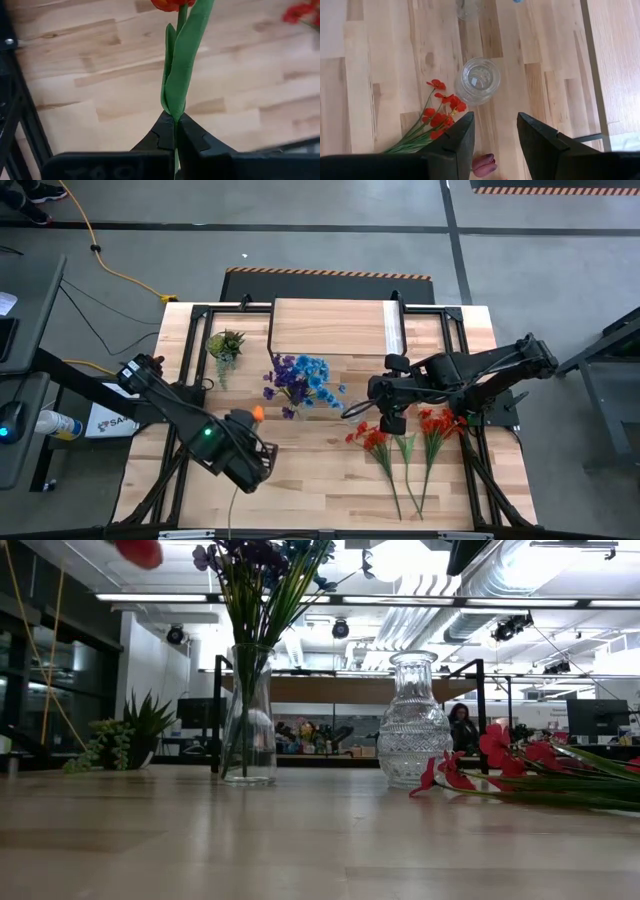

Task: Pick and place flowers into a vace then onto a shelf
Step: Put the orange flower into the left transparent crystal vase

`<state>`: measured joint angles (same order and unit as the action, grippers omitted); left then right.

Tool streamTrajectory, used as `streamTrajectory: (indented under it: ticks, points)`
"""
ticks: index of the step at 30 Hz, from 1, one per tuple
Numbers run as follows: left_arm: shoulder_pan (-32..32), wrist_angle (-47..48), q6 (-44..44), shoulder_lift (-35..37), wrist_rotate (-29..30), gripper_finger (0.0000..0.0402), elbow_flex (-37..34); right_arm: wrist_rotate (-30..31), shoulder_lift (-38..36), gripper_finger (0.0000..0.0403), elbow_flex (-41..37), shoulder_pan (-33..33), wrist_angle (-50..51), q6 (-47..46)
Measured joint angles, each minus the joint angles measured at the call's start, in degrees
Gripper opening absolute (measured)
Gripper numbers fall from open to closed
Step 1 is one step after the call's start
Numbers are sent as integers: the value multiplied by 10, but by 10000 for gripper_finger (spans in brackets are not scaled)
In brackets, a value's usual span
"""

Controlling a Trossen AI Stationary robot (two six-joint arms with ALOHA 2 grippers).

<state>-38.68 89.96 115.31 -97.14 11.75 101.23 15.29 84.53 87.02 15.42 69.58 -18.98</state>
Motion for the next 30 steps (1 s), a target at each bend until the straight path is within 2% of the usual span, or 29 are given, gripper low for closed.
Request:
streamTrajectory:
  ticks: [18,23,30]
  points:
    - [0,0,-72,0,14,35,113,0,0,139,0,0,-5,-1]
    - [0,-2,-99,0,51,35,148,7,0,139,0,0,-5,-1]
    - [0,-64,-193,0,149,35,190,11,0,139,0,0,-5,-1]
